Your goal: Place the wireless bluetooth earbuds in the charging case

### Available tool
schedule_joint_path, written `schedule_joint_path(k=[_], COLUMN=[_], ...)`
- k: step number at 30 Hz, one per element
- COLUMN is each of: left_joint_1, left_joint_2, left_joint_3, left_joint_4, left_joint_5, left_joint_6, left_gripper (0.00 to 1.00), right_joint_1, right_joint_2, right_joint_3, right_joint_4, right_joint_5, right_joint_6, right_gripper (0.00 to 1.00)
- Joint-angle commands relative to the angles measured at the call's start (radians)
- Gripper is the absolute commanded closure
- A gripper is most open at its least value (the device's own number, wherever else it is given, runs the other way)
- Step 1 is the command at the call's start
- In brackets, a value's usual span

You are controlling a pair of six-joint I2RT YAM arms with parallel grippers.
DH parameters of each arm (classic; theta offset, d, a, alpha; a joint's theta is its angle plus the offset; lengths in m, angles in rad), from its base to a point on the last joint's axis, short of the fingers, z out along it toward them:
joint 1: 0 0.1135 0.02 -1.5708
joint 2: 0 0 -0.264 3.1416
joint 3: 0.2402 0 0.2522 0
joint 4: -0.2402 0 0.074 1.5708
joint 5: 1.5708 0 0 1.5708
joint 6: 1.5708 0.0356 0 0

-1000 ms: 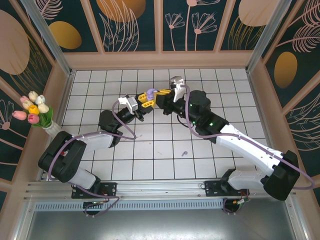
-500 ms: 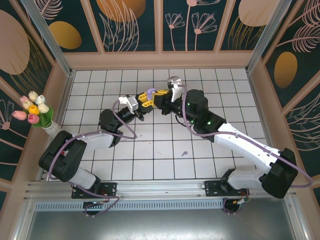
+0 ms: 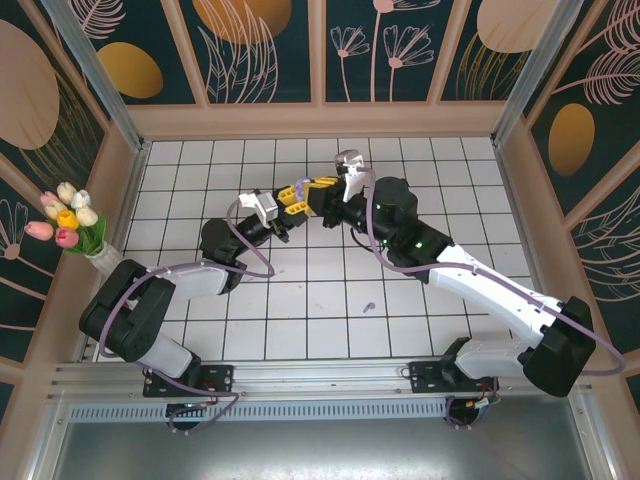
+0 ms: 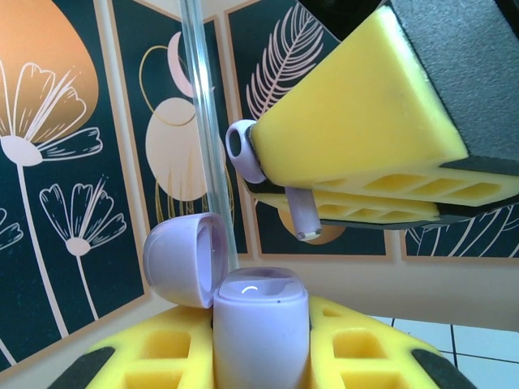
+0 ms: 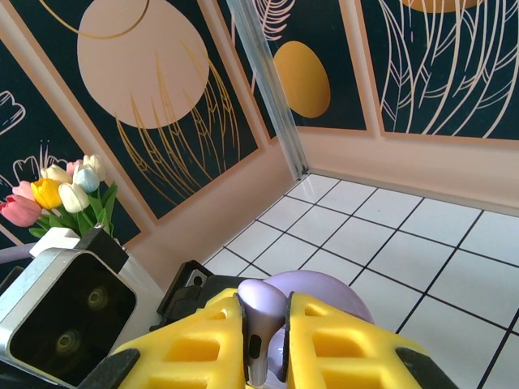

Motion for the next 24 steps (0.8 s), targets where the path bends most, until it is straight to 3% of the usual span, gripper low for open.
schedule_joint_path(k=[1, 16, 24], left_joint_1=[-0.006, -0.008, -0.006], left_joint_2=[-0.001, -0.016, -0.019], left_joint_3=[0.013, 0.006, 0.008], left_joint_4=[0.027, 0.029, 0.028], left_joint_5=[0.016, 0.030, 0.030], left_joint_6=[-0.019, -0.027, -0.026], left_gripper=[1.00, 1.00, 1.00], right_joint_1=[-0.005, -0.036, -0.040], right_joint_2=[0.006, 0.037, 0.049], right_joint_3=[0.036, 0.016, 0.032], right_joint_4=[0.042, 0.061, 0.015], right_joint_5=[-0.009, 0.013, -0.040], right_joint_6=[-0.003, 0.007, -0.017], right_gripper=[0.84, 0.85, 0.85])
